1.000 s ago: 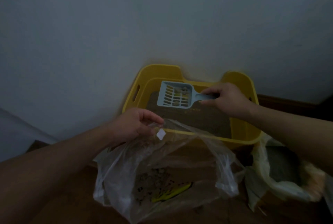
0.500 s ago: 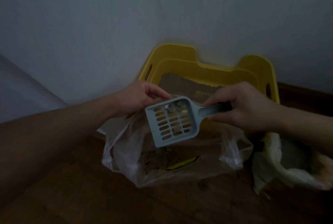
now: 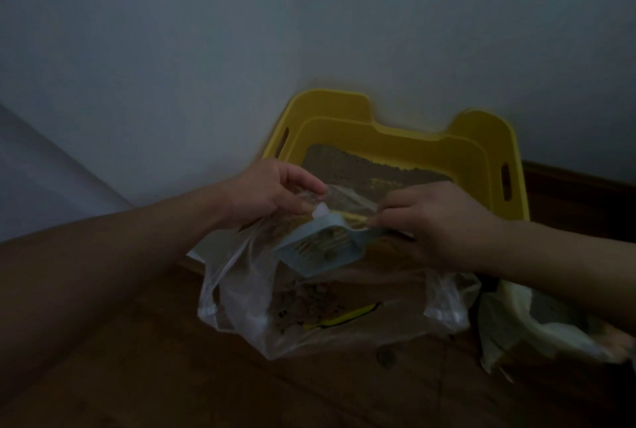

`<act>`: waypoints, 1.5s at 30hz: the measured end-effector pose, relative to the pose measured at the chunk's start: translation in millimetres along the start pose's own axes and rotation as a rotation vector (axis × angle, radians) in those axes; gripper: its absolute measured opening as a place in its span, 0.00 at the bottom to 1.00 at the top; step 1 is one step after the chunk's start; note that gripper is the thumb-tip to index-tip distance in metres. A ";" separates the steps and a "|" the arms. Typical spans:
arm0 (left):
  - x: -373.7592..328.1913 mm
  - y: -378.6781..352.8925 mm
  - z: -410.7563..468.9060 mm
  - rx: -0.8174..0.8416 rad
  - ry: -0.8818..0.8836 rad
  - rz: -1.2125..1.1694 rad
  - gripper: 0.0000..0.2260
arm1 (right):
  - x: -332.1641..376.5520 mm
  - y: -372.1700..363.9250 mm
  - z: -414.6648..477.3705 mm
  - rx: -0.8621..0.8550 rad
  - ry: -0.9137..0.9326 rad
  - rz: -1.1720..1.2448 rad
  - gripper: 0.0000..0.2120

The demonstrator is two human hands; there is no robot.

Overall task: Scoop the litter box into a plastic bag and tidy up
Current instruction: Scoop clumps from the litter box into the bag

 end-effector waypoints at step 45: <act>0.8 -1.2 -0.3 0.057 -0.041 -0.040 0.14 | -65.9 22.8 -8.3 -0.291 -0.674 0.380 0.07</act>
Point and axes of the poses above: each hand's wrist, its own z-axis towards the middle knuckle, its own y-axis out of the back of the hand, x = y × z, the point moved 5 cm from there along z, towards the middle knuckle, and after that the axes turned 7 degrees about -x, right-handed, at the moved point
